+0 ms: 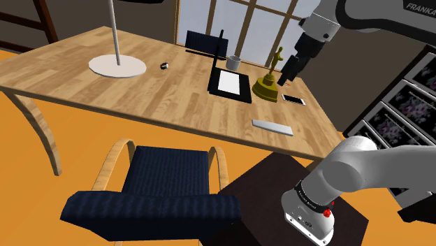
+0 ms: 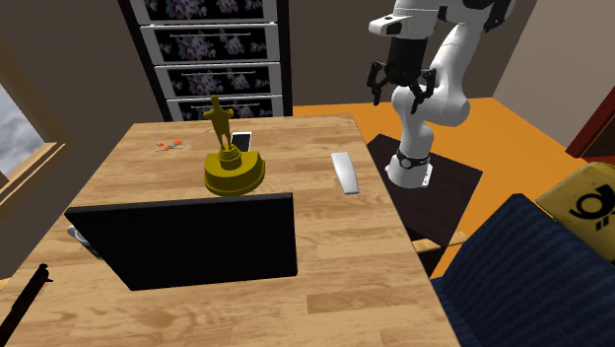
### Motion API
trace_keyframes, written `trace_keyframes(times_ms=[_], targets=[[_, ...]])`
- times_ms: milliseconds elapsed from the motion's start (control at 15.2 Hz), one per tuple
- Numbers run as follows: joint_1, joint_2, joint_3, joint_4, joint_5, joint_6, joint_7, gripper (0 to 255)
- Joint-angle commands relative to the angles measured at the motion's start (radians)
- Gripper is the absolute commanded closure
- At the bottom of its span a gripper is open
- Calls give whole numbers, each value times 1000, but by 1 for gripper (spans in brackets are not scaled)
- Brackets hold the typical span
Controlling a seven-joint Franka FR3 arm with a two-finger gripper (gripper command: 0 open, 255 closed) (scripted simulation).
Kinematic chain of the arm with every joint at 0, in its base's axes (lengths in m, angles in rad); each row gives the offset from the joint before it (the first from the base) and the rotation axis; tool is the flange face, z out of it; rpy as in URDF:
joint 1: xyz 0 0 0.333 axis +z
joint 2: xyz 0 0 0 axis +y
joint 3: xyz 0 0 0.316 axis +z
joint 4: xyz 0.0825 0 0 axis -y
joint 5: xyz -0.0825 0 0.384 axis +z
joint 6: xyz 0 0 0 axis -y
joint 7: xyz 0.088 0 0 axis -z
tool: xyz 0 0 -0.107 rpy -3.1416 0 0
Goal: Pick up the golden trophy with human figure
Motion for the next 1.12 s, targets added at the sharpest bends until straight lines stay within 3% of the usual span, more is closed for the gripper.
trace_keyframes(times_ms=[0,1056], targets=[[0,0,0,0,0,0,0,0],[-121,435,-165,260,-116,250,-63,0]])
